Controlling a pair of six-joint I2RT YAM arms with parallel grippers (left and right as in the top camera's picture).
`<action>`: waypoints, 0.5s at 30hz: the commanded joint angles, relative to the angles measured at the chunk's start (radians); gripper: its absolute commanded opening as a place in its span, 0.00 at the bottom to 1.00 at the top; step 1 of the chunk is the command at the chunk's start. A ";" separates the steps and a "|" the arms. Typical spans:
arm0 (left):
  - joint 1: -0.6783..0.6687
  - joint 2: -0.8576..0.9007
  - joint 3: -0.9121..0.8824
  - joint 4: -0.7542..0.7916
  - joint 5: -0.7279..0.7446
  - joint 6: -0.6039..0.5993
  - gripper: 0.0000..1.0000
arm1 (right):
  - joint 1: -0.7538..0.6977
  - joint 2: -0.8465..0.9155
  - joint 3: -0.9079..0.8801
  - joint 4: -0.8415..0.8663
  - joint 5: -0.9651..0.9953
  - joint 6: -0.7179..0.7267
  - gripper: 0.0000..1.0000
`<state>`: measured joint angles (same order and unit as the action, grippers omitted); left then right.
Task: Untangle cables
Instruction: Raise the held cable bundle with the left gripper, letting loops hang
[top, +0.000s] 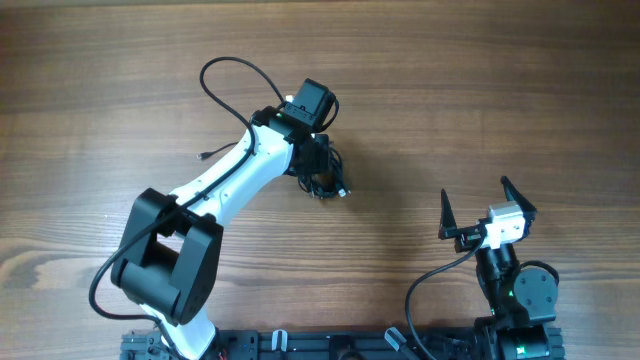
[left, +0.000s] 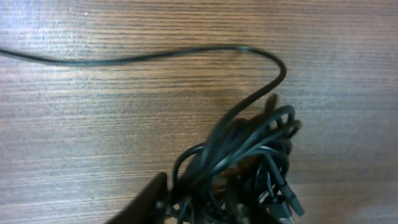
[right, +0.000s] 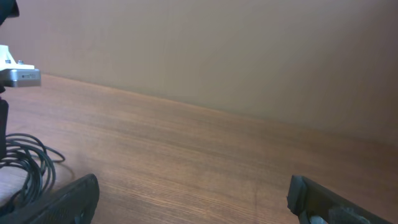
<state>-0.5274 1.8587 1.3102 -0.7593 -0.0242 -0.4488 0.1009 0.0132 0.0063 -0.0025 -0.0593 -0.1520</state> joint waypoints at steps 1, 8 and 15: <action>0.002 0.010 -0.006 0.021 0.001 -0.039 0.18 | -0.004 0.001 -0.001 0.003 -0.015 -0.006 1.00; 0.002 0.007 -0.001 0.024 0.001 -0.039 0.04 | -0.004 0.001 -0.001 0.003 -0.015 -0.006 1.00; 0.006 -0.088 0.095 -0.080 0.001 -0.213 0.04 | -0.004 0.001 -0.001 0.003 -0.015 -0.005 1.00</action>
<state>-0.5274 1.8534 1.3300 -0.8124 -0.0242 -0.5358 0.1009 0.0132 0.0063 -0.0025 -0.0593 -0.1520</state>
